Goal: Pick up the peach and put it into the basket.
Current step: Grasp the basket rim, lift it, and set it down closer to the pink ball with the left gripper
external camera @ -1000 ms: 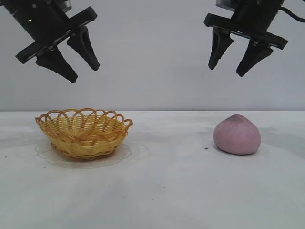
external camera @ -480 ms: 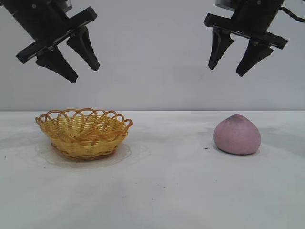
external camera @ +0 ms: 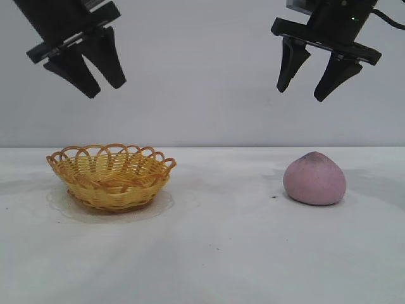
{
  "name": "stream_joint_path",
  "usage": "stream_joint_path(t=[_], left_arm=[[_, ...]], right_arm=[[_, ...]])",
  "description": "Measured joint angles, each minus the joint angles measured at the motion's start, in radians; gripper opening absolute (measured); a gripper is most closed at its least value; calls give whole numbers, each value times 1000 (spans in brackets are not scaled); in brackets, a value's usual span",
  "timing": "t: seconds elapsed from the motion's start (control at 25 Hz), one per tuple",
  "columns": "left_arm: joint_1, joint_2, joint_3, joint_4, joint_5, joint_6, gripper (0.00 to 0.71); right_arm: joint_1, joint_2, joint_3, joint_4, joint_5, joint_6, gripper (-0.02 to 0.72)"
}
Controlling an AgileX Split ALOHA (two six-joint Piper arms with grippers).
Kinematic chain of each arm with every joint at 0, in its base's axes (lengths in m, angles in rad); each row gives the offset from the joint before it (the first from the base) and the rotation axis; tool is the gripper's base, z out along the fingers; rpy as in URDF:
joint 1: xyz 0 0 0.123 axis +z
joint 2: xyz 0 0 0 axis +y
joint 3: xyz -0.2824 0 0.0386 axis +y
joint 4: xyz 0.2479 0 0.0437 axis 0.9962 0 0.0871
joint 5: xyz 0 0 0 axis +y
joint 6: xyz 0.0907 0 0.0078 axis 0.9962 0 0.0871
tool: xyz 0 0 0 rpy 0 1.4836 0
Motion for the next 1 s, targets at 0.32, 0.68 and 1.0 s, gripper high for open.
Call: stream_joint_path(t=[0.32, 0.68, 1.0], left_arm=[[-14, 126, -199, 269, 311, -91, 363], [-100, 297, -424, 442, 419, -98, 363], [-108, 370, -455, 461, 421, -123, 363]], right_arm=[[0, 0, 0, 0, 0, 0, 447], [0, 0, 0, 0, 4, -11, 447], [0, 0, 0, 0, 6, -13, 447]])
